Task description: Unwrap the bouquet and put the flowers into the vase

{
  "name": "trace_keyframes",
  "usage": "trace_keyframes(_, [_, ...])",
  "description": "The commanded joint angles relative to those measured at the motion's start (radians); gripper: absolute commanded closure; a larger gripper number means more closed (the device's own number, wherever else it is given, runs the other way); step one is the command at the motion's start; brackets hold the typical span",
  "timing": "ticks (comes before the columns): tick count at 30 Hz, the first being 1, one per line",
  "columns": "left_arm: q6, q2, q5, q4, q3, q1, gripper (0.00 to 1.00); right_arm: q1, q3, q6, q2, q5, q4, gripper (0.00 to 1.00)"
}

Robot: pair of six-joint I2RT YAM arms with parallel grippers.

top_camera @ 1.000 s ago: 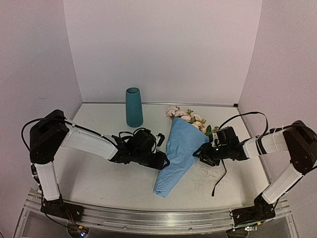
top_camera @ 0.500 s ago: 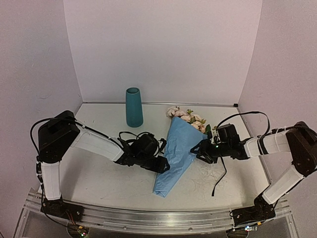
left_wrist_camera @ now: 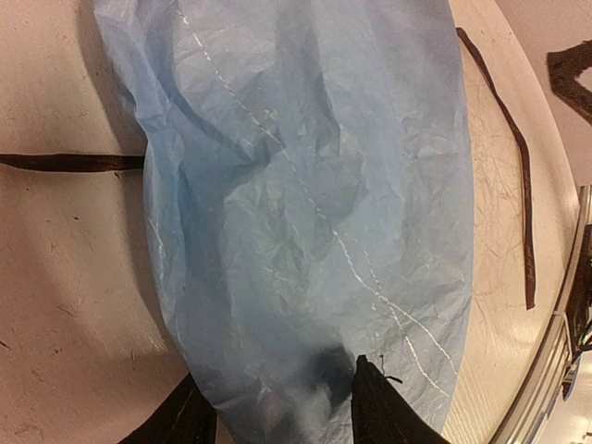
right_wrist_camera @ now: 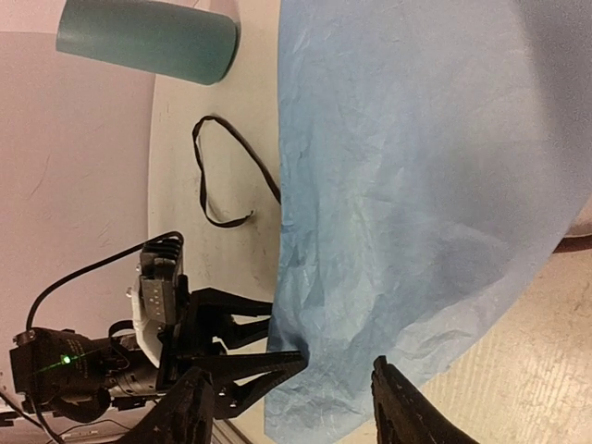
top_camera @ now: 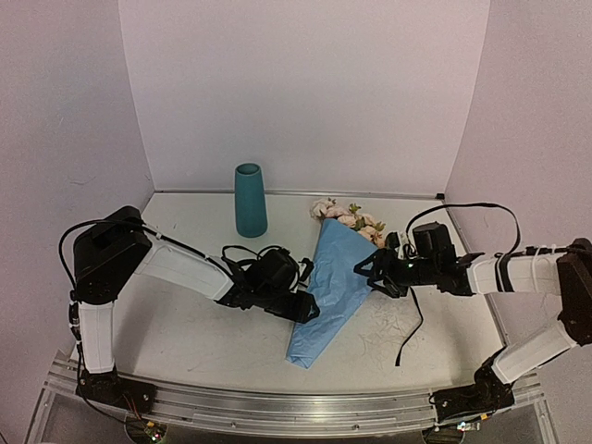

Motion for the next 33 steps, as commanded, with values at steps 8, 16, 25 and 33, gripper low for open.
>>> trace_keyframes(8, [0.037, -0.115, -0.059, 0.008, 0.027, 0.0, 0.45, 0.001, -0.025, -0.034, 0.125, 0.063, 0.011, 0.11])
trace_keyframes(16, [0.072, -0.047, -0.076, -0.013, 0.098, 0.003, 0.53, 0.001, -0.013, 0.008, 0.189, -0.043, 0.196, 0.19])
trace_keyframes(25, [0.094, 0.02, -0.087, -0.051, 0.163, 0.002, 0.56, 0.003, -0.035, -0.02, 0.089, -0.099, 0.227, 0.25])
trace_keyframes(33, [0.101, -0.013, -0.063, -0.051, 0.165, 0.001, 0.53, 0.004, 0.018, -0.074, 0.125, -0.182, 0.235, 0.26])
